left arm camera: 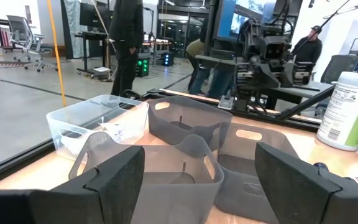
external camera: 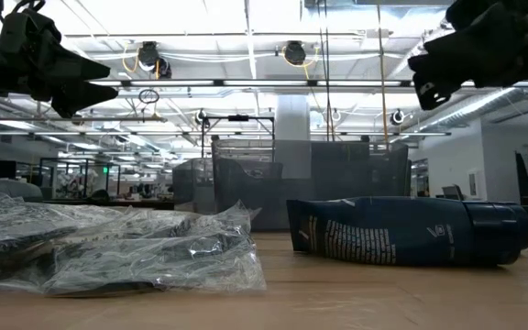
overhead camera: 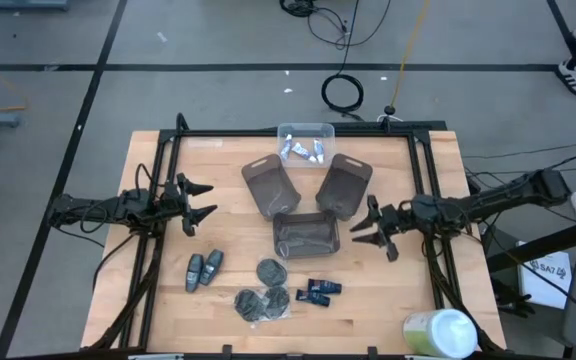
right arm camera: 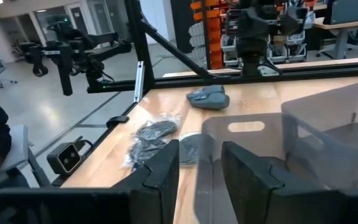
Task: Pick & Place Travel size toiletries
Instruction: Put the top black shave cream into the top right black transparent bin
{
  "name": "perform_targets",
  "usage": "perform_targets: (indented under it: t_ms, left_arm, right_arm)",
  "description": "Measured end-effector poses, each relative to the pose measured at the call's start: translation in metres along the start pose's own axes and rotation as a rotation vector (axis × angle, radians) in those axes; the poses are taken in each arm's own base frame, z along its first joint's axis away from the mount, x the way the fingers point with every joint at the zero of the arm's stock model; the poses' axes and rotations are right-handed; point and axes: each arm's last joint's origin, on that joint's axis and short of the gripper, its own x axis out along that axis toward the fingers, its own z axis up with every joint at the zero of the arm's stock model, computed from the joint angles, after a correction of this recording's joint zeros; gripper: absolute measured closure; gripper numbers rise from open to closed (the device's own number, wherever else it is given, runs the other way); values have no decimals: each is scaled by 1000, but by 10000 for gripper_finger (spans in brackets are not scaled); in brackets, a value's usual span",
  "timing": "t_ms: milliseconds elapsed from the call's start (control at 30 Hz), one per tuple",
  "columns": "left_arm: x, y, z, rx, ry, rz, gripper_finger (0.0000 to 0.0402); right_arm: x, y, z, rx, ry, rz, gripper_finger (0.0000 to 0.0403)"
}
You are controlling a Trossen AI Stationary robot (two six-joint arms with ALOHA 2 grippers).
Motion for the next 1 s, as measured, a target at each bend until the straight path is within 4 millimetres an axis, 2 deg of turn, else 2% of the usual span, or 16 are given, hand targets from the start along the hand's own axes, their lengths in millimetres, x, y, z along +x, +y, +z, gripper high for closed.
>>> perform_targets:
  t_ms: [333,433,533,767,867,1000]
  left_arm:
    - [0,0,0,0,0,0,105]
    - [0,0,0,0,0,-1,105]
    - [0,0,0,0,0,-1,105]
    - [0,0,0,0,0,0,105]
    - [0,0,0,0,0,0,105]
    - [0,0,0,0,0,-1,105]
  right_arm:
    - [10,36,-19,19,61,-15,294]
    - [18,47,-18,15,79,-21,294]
    - [33,60,-6,-1,129,-11,294]
    - [77,86,19,-47,429,-54,292]
    - [94,95,17,-52,527,-72,280]
    - [111,105,6,-74,619,-76,246]
